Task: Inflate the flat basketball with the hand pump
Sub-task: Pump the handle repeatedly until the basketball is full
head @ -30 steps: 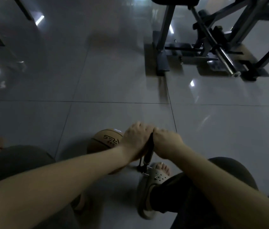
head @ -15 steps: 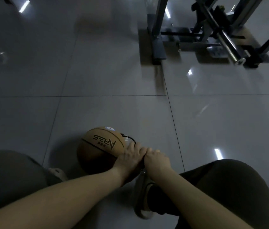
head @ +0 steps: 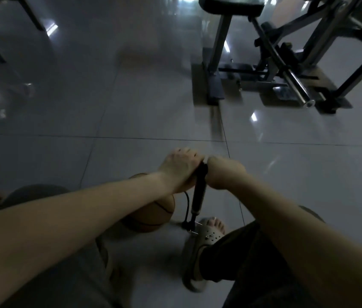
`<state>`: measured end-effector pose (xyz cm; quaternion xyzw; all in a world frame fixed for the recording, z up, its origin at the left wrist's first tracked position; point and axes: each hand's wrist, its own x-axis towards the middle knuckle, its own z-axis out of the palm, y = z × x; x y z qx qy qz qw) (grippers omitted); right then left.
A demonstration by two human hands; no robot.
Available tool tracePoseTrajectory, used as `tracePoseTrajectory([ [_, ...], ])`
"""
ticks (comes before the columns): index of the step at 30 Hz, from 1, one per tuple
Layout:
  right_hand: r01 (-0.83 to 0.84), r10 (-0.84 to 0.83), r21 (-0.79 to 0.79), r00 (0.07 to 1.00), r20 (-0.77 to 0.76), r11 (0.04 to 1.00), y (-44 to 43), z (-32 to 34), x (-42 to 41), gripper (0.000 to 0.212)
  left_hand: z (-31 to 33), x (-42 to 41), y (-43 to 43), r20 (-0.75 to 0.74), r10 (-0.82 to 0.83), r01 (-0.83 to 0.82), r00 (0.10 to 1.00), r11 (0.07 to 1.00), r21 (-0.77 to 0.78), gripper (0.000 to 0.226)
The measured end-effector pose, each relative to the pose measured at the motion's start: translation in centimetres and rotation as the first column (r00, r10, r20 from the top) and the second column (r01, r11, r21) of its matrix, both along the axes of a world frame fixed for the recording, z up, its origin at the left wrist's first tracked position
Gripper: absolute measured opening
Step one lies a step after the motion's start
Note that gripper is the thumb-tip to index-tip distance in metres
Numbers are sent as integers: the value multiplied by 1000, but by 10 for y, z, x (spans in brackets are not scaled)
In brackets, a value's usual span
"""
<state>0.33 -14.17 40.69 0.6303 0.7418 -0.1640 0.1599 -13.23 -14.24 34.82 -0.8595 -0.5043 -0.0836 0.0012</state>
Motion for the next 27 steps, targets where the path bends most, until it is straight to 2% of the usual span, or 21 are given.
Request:
tracePoseTrajectory([
  [2,-9,10,83,1000,-3,996,-1,12,0,9,11,-2,2,28,-32,30,999,996,81,26],
  [5,-2,5,129,1000,-22,992,-29,-12,0,11,-15,4,-15,-28,-22,24,999,998,64,31],
  [8,29,-24,115,999,-38,993,-55,-51,7,15,-55,20,-42,-59,25,-23,998,999,34,18],
  [12,38,-35,73,998,-45,997,-60,-88,16,22,-81,30,-54,-47,21,-20,999,999,25,31],
  [16,-3,3,43,1000,10,999,-50,-126,12,18,-111,25,-49,-33,51,-49,998,997,62,26],
  [19,36,-35,-36,999,15,999,-46,-153,16,22,-130,28,-51,-48,33,-35,998,998,-47,30],
  [23,18,-15,-96,999,30,995,-46,-176,12,28,-142,28,-56,-157,30,-52,987,989,-135,31],
  [25,21,-16,-133,999,38,991,-42,-176,13,31,-141,30,-55,-215,27,-73,976,975,-209,35],
  [27,-4,9,-158,999,35,987,-39,-160,13,38,-129,31,-49,-207,35,-99,978,947,-305,45],
])
